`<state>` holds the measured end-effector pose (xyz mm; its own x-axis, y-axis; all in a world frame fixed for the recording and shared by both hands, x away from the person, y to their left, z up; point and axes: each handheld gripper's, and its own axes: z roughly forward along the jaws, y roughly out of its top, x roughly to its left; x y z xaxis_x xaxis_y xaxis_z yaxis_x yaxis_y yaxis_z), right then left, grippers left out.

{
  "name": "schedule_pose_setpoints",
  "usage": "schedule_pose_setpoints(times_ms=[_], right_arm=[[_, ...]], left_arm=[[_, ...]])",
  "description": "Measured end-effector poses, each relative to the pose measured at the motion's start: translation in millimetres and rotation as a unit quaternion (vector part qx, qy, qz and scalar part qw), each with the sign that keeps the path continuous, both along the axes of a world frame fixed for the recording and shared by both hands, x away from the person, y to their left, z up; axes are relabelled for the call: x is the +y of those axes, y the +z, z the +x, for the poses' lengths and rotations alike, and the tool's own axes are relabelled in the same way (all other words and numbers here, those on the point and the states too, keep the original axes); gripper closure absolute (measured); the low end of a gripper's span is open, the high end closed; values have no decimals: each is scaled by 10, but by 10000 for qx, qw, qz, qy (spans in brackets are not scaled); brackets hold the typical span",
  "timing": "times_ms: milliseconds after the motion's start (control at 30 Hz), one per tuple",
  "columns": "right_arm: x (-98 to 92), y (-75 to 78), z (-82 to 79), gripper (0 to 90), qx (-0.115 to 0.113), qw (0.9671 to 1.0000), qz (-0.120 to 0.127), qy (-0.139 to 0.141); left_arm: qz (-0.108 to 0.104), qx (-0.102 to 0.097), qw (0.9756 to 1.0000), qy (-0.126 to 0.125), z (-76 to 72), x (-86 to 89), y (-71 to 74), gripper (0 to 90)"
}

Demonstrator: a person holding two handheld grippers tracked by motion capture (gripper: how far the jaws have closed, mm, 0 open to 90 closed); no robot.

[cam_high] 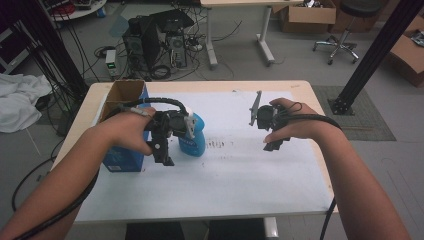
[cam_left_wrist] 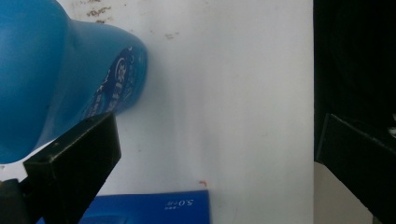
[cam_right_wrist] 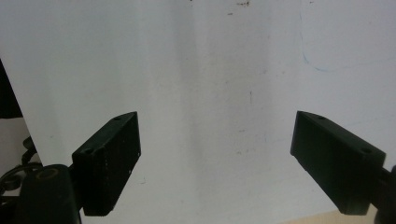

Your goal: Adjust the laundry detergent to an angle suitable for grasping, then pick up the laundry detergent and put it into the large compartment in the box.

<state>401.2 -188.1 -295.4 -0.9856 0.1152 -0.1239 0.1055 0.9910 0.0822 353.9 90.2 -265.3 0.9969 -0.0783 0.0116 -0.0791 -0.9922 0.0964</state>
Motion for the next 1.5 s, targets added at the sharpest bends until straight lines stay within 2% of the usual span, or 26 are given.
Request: schedule_pose_setpoints(times_ms=[200, 267, 433, 633, 767, 967, 1200, 1400, 1500], right_arm=[[3, -13, 25, 161, 34, 10000, 10, 0], [0, -24, 30, 161, -30, 10000, 23, -63], [-13, -57, 14, 161, -9, 9998, 94, -163], [3, -74, -8, 160, 43, 9999, 68, -126], [46, -119, -8, 161, 77, 9999, 37, -78], [77, -145, -18, 161, 98, 9999, 25, -68], [51, -132, -60, 161, 54, 9998, 142, -124], [14, -120, -94, 161, 39, 9997, 147, -203], [-2, -127, -107, 161, 46, 9995, 171, -255]], left_arm=[[30, -5, 10000, -46, 6, 11, 14, 1], [10, -1, 10000, -87, 14, 12, -4, 1], [38, 38, 9998, -187, 24, -4, -35, 1], [14, 12, 9997, -252, 23, 0, -14, 1], [-61, -57, 9997, -237, 39, 27, 56, 1], [-59, -171, 9994, -289, 68, 50, 189, 1], [-71, -313, 9988, -381, 144, 43, 319, 1], [-268, -348, 9984, -369, 256, 73, 407, 1], [-273, -409, 9980, -404, 307, 71, 436, 1]])
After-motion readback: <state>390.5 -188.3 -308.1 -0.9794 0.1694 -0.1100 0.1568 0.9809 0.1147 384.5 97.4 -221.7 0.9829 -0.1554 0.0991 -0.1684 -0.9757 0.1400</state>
